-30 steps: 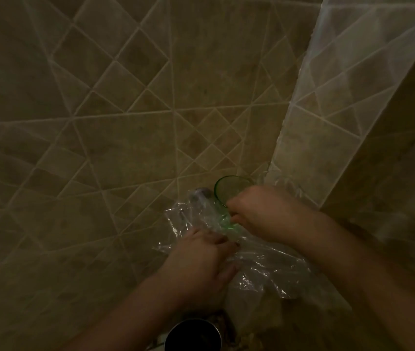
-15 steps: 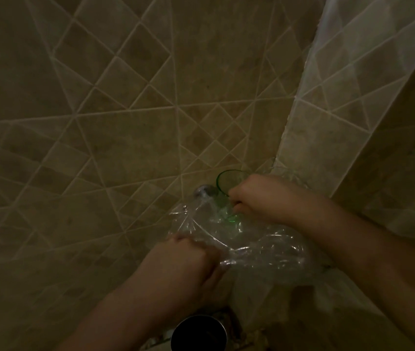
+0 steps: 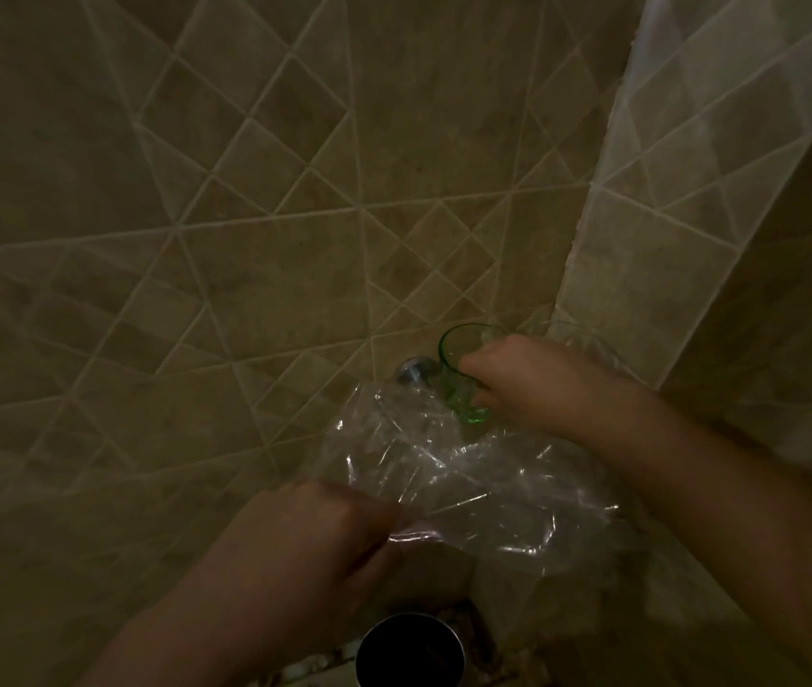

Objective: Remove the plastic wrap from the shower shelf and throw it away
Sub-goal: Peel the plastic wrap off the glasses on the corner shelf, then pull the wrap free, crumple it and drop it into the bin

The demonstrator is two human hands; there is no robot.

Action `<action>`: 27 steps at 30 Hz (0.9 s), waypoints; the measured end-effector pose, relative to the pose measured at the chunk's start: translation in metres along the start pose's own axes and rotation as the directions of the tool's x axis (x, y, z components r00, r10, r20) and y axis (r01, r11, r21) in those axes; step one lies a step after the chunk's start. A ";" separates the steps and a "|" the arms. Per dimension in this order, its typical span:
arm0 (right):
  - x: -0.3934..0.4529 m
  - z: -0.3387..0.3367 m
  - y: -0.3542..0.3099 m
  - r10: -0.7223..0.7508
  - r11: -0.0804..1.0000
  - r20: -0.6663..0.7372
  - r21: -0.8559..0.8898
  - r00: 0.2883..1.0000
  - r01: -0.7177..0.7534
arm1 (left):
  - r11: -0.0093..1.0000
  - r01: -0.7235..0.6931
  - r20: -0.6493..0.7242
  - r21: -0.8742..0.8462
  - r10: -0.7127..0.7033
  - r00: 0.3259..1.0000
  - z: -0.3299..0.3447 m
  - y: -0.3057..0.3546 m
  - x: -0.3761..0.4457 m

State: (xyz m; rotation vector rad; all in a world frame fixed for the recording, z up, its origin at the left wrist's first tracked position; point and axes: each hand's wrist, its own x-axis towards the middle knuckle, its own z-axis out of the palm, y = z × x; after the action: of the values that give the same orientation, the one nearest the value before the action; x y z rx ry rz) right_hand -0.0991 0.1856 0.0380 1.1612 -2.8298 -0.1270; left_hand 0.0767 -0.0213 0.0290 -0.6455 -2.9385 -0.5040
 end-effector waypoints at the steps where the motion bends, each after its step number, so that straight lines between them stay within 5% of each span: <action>1: 0.000 -0.001 -0.001 0.000 1.000 0.010 0.008 1.000 0.000 | 1.000 -0.005 -0.018 0.000 0.005 1.000 -0.004 0.000 -0.002; 5: -0.007 -0.015 0.001 -0.007 0.996 0.023 0.092 1.000 0.005 | 0.995 0.018 -0.106 -0.096 -0.028 0.994 -0.015 0.001 -0.005; 8: -0.037 -0.041 0.013 0.226 0.867 -0.210 0.488 0.951 -0.098 | 0.989 0.041 -0.263 -0.139 -0.077 0.962 -0.012 0.002 0.000; 10: -0.070 -0.046 0.020 0.488 0.601 -0.372 0.799 0.790 0.006 | 0.970 0.052 -0.361 -0.239 -0.139 0.922 -0.010 0.007 0.004; 12: -0.102 -0.031 0.017 0.719 0.377 -0.389 0.915 0.576 0.147 | 0.923 0.035 -0.452 -0.382 -0.219 0.865 -0.009 0.012 0.009; 15: -0.136 0.005 -0.011 0.873 0.238 -0.279 0.960 0.400 0.149 | 0.820 -0.025 -0.523 -0.572 -0.341 0.781 -0.008 0.022 0.021; 17: -0.143 0.023 -0.038 0.839 0.143 -0.224 0.970 0.496 0.196 | 0.683 -0.075 -0.473 -0.727 -0.418 0.776 -0.006 0.033 0.031; 19: -0.138 0.030 -0.062 0.725 -0.065 -0.124 0.967 0.677 0.248 | 0.515 -0.114 -0.346 -0.850 -0.382 0.857 -0.002 0.044 0.040; 21: -0.128 0.027 -0.078 0.619 -0.225 -0.060 0.942 0.783 0.250 | 0.384 -0.123 -0.190 -0.915 -0.142 0.971 0.002 0.056 0.044; 23: -0.124 0.021 -0.082 0.584 -0.222 -0.046 0.952 0.811 0.213 | 0.330 -0.137 -0.111 -0.934 0.096 0.989 0.005 0.060 0.045; 25: -0.125 0.021 -0.077 0.658 -0.207 -0.013 0.958 0.753 0.197 | 0.422 -0.196 -0.202 -0.885 0.031 0.979 0.007 0.054 0.045; 27: -0.127 0.025 -0.068 0.718 -0.239 0.015 0.944 0.695 0.227 | 0.721 -0.159 -0.414 -0.674 -0.191 0.890 0.011 0.039 0.050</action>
State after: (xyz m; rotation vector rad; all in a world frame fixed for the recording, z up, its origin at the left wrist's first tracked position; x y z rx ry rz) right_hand 0.0360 0.2275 0.0000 0.0936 -1.8328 2.4610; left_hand 0.0476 0.0354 0.0379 -0.4495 -2.2342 -1.5696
